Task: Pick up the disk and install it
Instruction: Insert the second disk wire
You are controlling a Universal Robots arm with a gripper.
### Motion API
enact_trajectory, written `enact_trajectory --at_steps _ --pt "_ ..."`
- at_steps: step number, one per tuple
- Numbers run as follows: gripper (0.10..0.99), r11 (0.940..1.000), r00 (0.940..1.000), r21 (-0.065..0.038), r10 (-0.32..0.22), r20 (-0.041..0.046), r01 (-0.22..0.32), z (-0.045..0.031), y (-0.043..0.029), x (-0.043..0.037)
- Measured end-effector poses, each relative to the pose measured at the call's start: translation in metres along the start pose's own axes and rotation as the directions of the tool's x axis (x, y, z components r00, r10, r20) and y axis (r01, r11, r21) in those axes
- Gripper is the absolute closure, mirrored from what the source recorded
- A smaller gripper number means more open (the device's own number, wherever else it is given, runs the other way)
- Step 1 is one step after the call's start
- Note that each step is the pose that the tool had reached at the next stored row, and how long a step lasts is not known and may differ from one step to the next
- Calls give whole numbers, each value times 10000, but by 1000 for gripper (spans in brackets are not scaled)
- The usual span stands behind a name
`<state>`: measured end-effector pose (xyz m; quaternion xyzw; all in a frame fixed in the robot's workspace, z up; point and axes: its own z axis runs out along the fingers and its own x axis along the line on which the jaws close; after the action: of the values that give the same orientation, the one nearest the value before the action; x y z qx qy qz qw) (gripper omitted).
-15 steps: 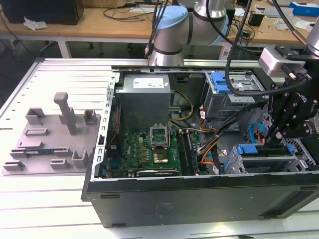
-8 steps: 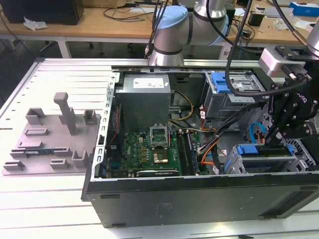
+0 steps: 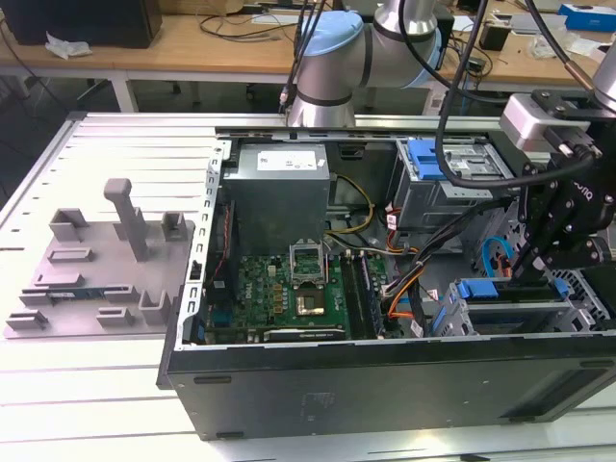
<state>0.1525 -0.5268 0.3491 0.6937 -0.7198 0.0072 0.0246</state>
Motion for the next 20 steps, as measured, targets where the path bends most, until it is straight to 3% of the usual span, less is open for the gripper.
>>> enact_trajectory --at_steps 20 --pt "925 10000 10000 9 0 0 0 97 -3 -5"
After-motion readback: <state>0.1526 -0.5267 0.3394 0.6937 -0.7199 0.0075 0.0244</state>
